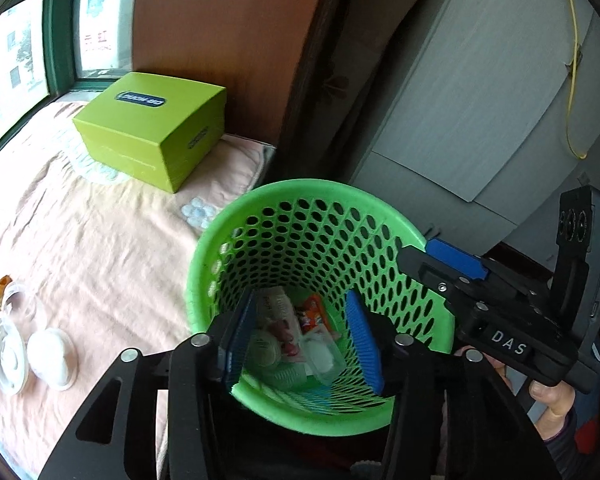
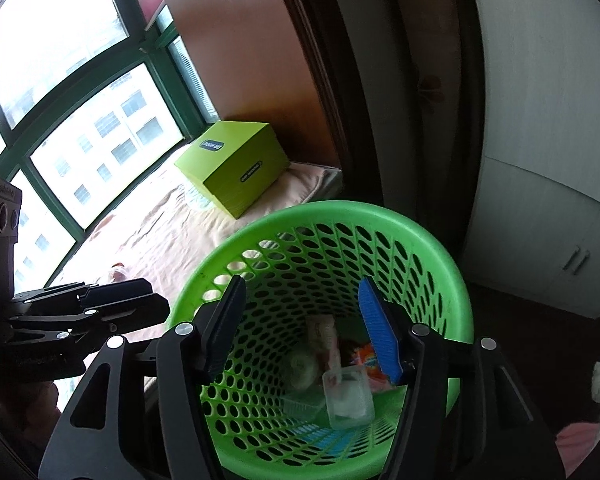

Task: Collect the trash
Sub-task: 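Move both tools back over the bed toward the crumpled paper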

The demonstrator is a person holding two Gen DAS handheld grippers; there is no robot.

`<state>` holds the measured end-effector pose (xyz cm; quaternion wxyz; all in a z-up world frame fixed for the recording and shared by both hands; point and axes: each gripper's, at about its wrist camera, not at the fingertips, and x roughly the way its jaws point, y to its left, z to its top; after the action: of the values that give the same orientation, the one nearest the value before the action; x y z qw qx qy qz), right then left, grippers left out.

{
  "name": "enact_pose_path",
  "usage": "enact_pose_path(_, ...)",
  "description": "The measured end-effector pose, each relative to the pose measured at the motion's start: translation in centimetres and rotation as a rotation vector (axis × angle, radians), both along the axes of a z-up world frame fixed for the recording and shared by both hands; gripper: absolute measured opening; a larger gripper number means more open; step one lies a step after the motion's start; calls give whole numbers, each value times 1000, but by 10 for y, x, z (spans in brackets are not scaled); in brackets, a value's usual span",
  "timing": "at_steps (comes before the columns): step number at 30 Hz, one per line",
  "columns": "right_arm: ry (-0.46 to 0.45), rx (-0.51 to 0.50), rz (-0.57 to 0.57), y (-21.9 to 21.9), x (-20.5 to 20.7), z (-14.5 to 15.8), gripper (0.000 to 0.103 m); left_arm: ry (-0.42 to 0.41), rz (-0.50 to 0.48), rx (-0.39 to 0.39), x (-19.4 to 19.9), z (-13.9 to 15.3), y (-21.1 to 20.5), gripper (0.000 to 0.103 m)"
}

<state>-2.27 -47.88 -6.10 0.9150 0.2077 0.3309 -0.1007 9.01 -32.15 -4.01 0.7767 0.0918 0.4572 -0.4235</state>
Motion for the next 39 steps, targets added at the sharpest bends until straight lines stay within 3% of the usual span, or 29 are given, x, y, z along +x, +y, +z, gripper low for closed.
enact_pose_path(7,-6,-7,53,19,11,5,68,-14,94,7,10,5,33,56)
enact_pose_path(16,3,-23,146,54,36,8,72,-37,268,40,38,0,103,59)
enact_pose_path(29,14,-46,293,114,80,9,76,-62,594,92,91,0,228,62)
enact_pose_path(39,19,-52,391,159,119,8,78,-38,841,180,129,-24,321,64)
